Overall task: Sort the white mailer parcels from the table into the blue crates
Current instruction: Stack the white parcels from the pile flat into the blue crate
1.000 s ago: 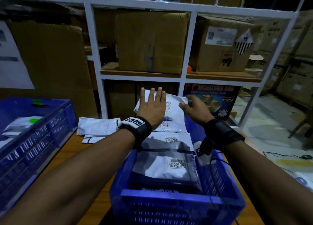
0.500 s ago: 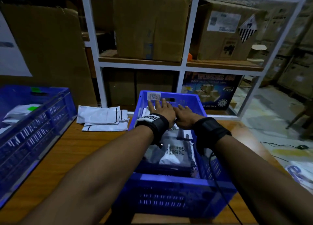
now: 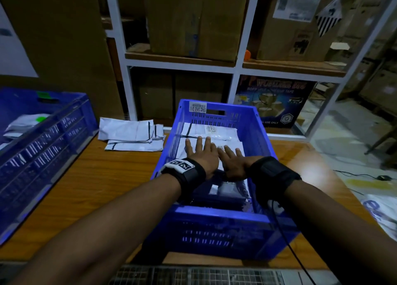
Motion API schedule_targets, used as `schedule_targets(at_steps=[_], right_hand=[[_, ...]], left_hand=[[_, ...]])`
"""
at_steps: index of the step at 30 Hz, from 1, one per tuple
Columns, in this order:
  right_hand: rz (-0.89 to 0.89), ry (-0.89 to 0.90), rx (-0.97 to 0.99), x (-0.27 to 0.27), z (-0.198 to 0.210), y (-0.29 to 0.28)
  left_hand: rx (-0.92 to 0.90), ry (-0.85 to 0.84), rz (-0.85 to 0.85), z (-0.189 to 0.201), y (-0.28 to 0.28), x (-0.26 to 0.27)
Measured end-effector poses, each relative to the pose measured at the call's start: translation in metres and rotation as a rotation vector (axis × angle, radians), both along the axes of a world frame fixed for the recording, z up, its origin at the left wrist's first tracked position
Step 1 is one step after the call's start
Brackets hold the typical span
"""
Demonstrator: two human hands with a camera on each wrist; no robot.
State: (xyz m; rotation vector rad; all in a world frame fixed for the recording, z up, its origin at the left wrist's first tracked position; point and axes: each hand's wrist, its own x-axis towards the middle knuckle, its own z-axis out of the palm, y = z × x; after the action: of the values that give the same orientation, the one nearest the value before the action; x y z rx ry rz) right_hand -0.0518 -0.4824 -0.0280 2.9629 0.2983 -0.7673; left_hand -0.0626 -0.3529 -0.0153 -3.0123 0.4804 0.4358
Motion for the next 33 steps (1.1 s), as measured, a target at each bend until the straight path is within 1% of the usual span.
schedule_targets(at_steps=[4,6,8,11,15,18,22,26,30,33], right_hand=[[0.027,0.045,-0.076,-0.020,-0.002,0.010],[0.053,0.026,-0.156,-0.025,-0.005,0.014],[0.083,-0.011,-0.168,-0.026,-0.015,0.016],[0.104,-0.020,-0.078,-0.016,-0.037,0.014],[0.108,-0.043,-0.016,0.006,-0.060,0.005],[0.115,-0.041,0.022,-0.002,-0.049,0.011],[0.103,-0.009,0.033,-0.018,-0.027,0.011],[0.088,0.050,-0.015,-0.020,-0.034,0.014],[0.075,0.032,0.014,-0.021,-0.036,0.020],[0.082,0.045,0.000,-0.021,-0.036,0.020]], left_hand=[[0.042,0.082,0.013,-0.013,0.003,-0.001],[0.072,0.123,0.012,-0.020,0.005,0.001],[0.092,0.147,-0.018,-0.026,0.006,0.002],[0.087,0.163,-0.069,-0.035,0.009,0.004],[0.051,0.156,-0.033,-0.047,0.015,0.007],[0.057,0.158,-0.010,-0.050,0.015,0.007],[0.130,0.157,-0.035,-0.053,0.015,0.007],[0.151,0.113,-0.052,-0.061,0.021,0.010],[0.149,0.125,-0.050,-0.062,0.014,0.009],[0.101,0.121,-0.042,-0.065,0.010,0.009]])
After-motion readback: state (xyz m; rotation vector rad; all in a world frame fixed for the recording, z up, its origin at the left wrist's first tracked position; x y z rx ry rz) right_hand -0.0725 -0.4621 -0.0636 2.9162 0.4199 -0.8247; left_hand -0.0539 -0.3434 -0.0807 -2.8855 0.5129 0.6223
